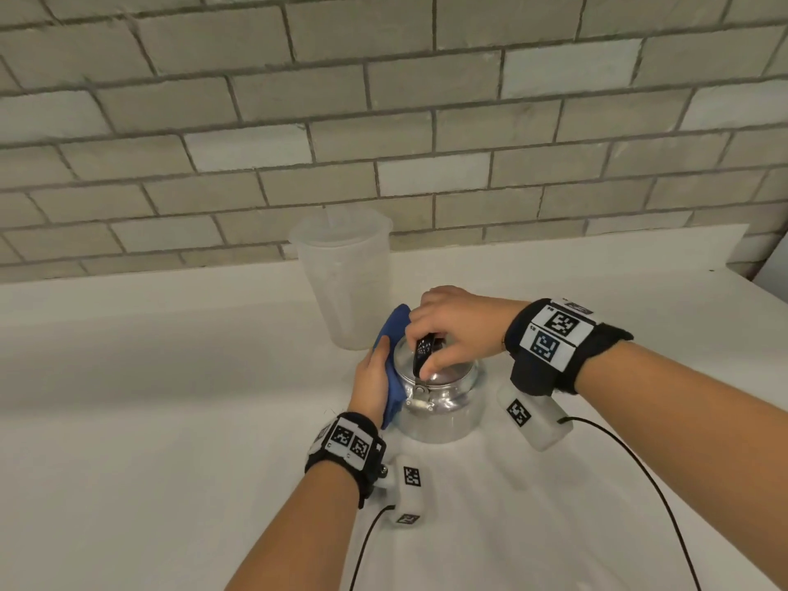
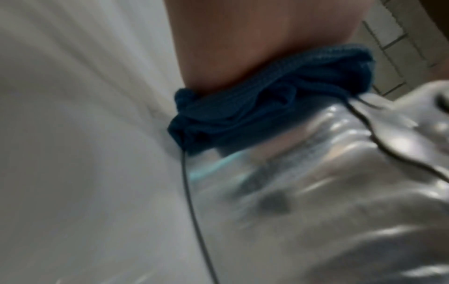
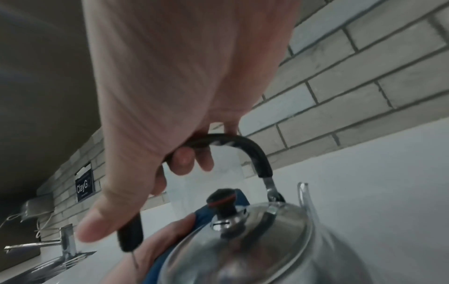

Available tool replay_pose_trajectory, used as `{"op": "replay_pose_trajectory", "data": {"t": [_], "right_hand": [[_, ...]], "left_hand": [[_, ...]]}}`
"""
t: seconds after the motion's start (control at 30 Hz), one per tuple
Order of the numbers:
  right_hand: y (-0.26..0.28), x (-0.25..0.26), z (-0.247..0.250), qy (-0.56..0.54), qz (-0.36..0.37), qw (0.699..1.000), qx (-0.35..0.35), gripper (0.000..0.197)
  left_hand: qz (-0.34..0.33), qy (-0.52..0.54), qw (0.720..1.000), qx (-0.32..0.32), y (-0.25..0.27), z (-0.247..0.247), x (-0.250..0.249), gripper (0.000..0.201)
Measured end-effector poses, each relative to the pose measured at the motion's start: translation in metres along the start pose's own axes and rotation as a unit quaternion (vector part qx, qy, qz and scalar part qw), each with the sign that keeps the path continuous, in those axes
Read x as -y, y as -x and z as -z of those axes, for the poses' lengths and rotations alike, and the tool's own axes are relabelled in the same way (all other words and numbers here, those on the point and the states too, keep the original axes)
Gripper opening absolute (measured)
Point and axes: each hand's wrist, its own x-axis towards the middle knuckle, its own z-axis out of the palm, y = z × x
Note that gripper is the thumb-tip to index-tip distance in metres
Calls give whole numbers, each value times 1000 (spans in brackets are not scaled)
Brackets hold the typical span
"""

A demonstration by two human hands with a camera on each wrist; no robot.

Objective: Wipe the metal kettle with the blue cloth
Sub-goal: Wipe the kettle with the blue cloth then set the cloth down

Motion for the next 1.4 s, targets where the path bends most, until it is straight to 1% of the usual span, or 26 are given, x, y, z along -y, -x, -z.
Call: {"op": "replay_pose_trajectory", "data": {"t": [0.03, 0.13, 0.17, 0.27, 0.37, 0.4, 0.43, 0.5, 0.57, 0.6, 0.67, 0.7, 0.73, 0.8, 0.83, 0.87, 0.93, 0.97, 1.03, 1.1, 1.17, 1.23, 1.27, 1.3, 1.37, 1.4], "right_hand": [[-2, 1, -3, -6, -3, 1000, -13, 34], [-11, 7, -14, -18, -23, 998, -52, 38], [-14, 9, -18, -20, -35, 997, -66, 39], [-24, 18, -26, -14, -76, 992, -97, 43], [-34, 28, -31, -6, -123, 985, -122, 47], [-37, 31, -32, -6, -142, 981, -131, 47], [-41, 34, -32, -5, -163, 977, -139, 46], [-47, 38, -32, 0, -211, 966, -150, 46], [-51, 42, -31, 3, -260, 953, -153, 45], [-53, 42, -31, 3, -284, 946, -155, 42], [-53, 40, -28, -10, -318, 936, -150, 36], [-51, 38, -24, -27, -323, 936, -139, 33], [-48, 33, -19, -66, -316, 939, -117, 31], [-33, 23, -6, -202, -261, 942, -65, 28], [-25, 21, -1, -263, -228, 936, -49, 27], [-18, 21, 1, -301, -202, 931, -44, 27], [-12, 21, -4, -317, -186, 927, -82, 29], [-13, 20, -9, -307, -192, 926, -110, 31], [-19, 18, -21, -296, -216, 919, -143, 31], [-24, 19, -29, -318, -262, 893, -179, 31], [-26, 21, -32, -354, -307, 853, -228, 31], [-28, 27, -33, -408, -332, 806, -270, 29], [-28, 29, -34, -446, -342, 777, -283, 27], [-25, 30, -32, -499, -349, 738, -290, 25], [-13, 29, -27, -633, -323, 649, -273, 29], [-6, 26, -24, -676, -292, 630, -247, 32]], "left_hand": [[-3, 7, 1000, -2, 4, -1, -1, 72], [-50, 38, 998, -14, 24, -8, -9, 37], [-56, 54, 997, -16, 28, -8, -10, 33], [-65, 58, 995, -48, 39, -2, -5, 36], [-91, -8, 991, -95, 42, 2, 4, 35], [-93, -12, 989, -116, 43, 2, 7, 33], [-95, 12, 988, -122, 46, 0, 6, 30], [-95, 82, 984, -125, 50, -3, 5, 37], [-103, 80, 981, -142, 59, -11, 3, 42], [-121, 68, 980, -144, 62, -13, 5, 39], [-148, 52, 976, -148, 67, -22, 11, 23], [-163, 38, 974, -152, 70, -25, 12, 18], [-172, 31, 974, -146, 71, -27, 14, 18], [-181, 28, 974, -133, 71, -26, 12, 19], [-175, 34, 976, -126, 71, -24, 9, 18], [-161, 39, 978, -124, 68, -21, 8, 19], [-149, 41, 981, -122, 65, -19, 3, 20], [-150, 34, 980, -126, 64, -19, 1, 18], [-153, 12, 977, -150, 62, -20, 3, 18], [-160, -15, 970, -185, 67, -27, 6, 18], [-187, -42, 957, -218, 73, -33, 13, 22], [-228, -62, 943, -232, 80, -39, 17, 39], [-241, -66, 940, -231, 82, -40, 17, 45], [-243, -67, 941, -226, 83, -41, 16, 48], [-221, -66, 951, -203, 80, -37, 14, 43], [-202, -66, 958, -194, 78, -33, 12, 39]]}}
